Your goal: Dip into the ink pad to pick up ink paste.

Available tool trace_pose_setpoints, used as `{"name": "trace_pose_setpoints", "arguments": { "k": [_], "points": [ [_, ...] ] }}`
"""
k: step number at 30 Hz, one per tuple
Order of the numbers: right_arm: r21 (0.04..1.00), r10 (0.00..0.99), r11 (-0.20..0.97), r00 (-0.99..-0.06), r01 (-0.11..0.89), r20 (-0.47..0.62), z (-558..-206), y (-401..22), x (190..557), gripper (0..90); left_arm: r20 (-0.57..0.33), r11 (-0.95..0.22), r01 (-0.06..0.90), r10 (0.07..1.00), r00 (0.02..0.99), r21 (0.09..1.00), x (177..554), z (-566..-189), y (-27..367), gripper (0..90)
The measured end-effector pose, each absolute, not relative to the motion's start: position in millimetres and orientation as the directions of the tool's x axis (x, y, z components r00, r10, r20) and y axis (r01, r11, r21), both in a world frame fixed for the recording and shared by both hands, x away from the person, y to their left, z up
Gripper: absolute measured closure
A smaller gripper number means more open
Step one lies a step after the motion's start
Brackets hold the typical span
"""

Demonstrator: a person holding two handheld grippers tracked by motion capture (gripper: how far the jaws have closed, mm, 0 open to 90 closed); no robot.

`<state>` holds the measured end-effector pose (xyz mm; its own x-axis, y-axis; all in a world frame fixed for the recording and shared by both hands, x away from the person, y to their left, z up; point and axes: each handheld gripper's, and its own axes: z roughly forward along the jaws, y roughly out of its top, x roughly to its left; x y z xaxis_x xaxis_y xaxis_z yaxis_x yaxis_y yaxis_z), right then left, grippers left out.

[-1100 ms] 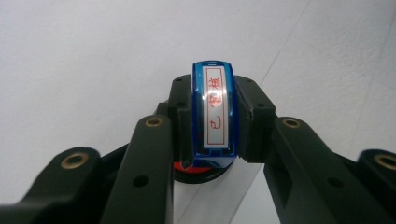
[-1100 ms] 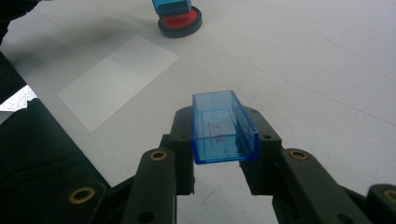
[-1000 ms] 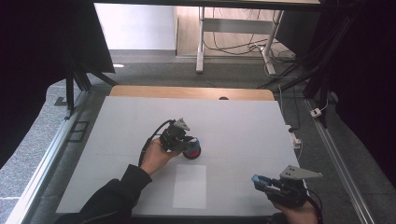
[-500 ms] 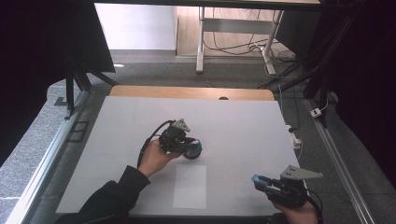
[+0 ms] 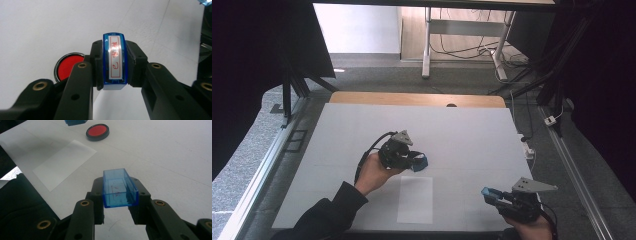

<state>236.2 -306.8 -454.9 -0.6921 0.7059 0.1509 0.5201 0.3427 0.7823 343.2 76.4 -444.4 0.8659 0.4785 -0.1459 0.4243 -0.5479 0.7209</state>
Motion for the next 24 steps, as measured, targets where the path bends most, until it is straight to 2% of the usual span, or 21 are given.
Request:
{"name": "trace_pose_setpoints", "arguments": {
  "k": [24],
  "points": [
    [0.783,0.704,0.343,-0.693,0.519,0.151,-455,-306,237,68.5,-0.189,-0.522,0.428,0.449,0.874,0.738,310,-439,97,70.4]
  ]
}}
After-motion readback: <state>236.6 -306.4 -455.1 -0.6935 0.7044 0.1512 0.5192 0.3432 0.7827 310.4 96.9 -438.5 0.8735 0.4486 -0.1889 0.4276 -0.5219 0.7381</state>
